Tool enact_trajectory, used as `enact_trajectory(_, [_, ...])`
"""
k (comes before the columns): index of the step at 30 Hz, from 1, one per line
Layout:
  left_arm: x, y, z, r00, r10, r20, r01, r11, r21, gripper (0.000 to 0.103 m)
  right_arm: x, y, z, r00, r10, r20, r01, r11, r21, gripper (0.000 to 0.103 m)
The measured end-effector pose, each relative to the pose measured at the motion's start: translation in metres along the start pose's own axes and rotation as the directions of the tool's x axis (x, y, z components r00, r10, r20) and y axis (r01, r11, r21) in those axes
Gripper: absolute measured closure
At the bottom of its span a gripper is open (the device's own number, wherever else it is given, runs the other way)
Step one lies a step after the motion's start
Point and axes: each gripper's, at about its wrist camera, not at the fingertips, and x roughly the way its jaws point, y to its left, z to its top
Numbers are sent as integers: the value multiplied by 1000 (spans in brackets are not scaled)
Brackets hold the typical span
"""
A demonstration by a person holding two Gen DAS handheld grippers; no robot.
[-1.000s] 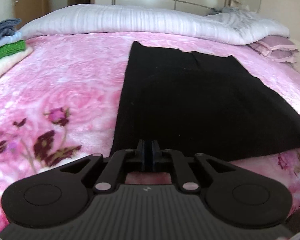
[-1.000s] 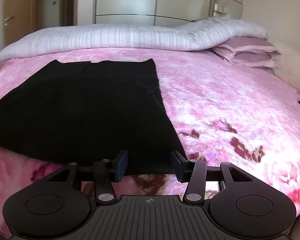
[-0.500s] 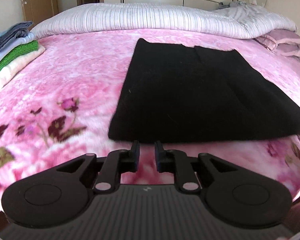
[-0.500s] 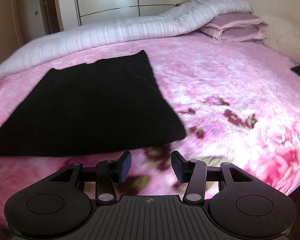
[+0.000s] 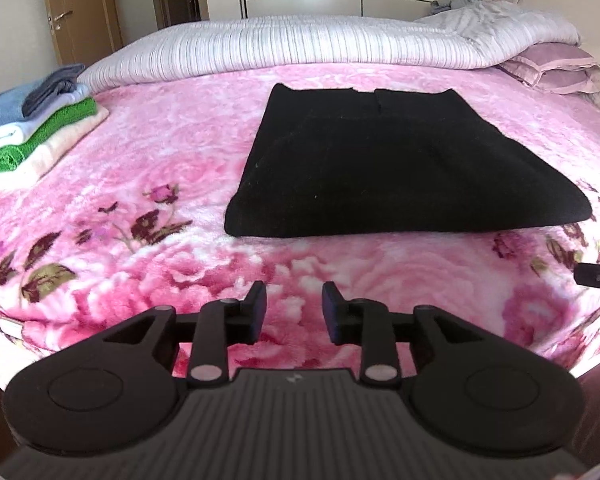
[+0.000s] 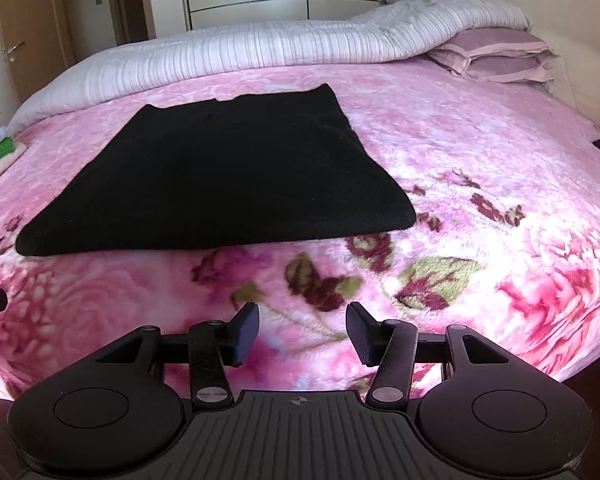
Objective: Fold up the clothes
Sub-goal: 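Pull both open grippers back from the folded garment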
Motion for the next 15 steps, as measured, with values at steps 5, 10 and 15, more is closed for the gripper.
enact_trajectory(5, [-7, 1, 1, 1000, -8, 17, 8, 1000, -3, 76, -7, 2, 2, 1000, 1, 18, -1, 1000, -2, 50])
enact_trajectory(10, [-7, 0, 0, 1000, -7, 14, 7, 1000, -3, 76, -8, 2, 1, 1000, 2, 20, -2, 1000, 3, 49])
enact_trajectory(15, [-1, -2, -2, 1000, -8, -1, 8, 1000, 0, 76, -3, 0, 0, 1000, -1, 12, 1, 1000, 10, 49])
